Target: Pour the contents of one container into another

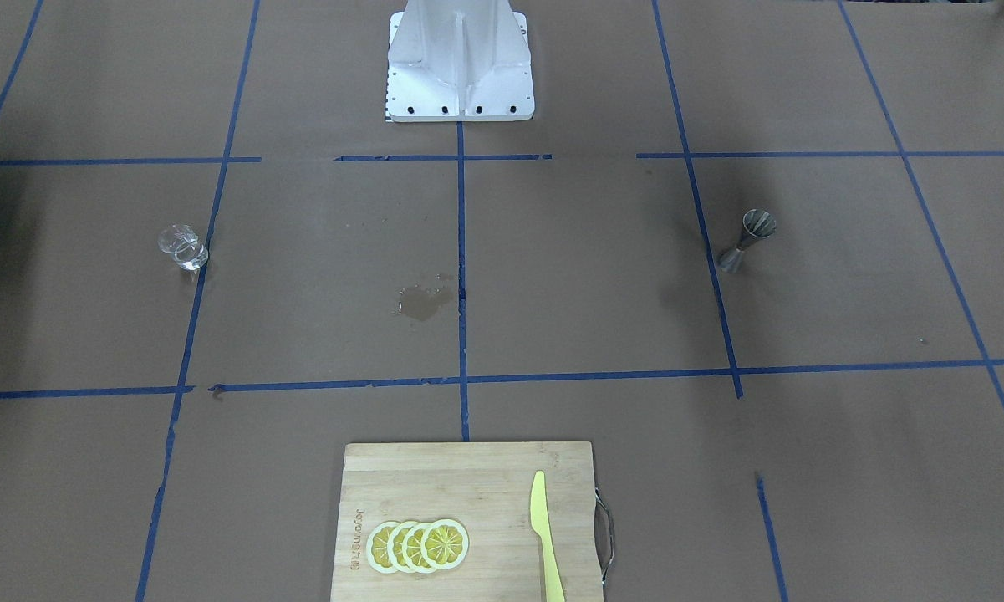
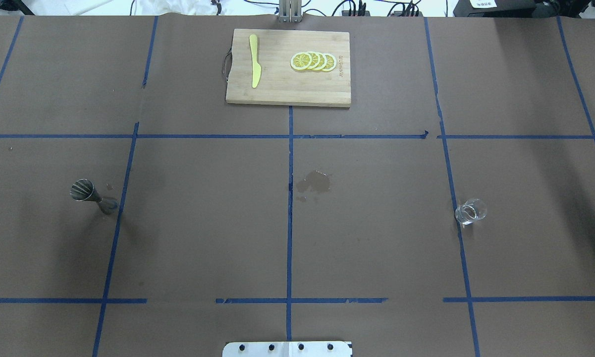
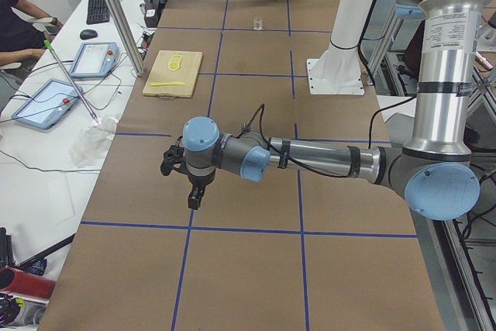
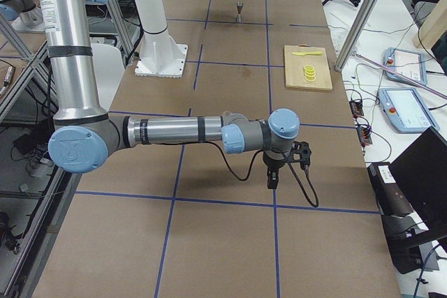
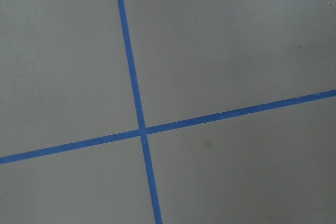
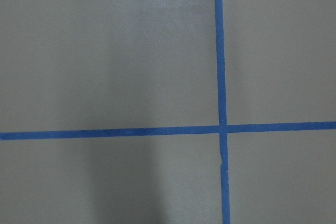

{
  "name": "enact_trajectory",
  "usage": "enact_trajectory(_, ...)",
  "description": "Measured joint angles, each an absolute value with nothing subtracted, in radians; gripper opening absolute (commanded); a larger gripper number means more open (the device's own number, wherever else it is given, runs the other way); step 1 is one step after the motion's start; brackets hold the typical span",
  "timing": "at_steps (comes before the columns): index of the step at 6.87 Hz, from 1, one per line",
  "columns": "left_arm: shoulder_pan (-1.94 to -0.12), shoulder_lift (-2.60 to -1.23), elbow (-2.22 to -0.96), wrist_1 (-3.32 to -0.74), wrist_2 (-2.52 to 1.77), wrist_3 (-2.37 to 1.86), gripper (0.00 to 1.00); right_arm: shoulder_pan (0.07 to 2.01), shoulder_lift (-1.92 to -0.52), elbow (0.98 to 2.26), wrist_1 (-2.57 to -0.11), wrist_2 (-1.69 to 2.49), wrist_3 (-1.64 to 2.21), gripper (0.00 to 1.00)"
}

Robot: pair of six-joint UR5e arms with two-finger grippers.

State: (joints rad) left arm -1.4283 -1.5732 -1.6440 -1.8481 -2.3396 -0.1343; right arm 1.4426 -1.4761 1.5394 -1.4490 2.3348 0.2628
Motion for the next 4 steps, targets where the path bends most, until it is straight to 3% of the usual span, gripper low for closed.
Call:
enact_trajectory(2, -1.339, -1.519, -1.640, -2.066, -2.323, -0.284, 1.00, 1.428, -1.487, 1.537, -1.408, 2.335, 0.264, 1.00)
enact_trajectory(4, -1.199, -1.393, -1.632, -2.523, -2.146, -0.628, 0.99, 1.417, -1.491, 1.537, -1.386, 2.336, 0.264, 1.00)
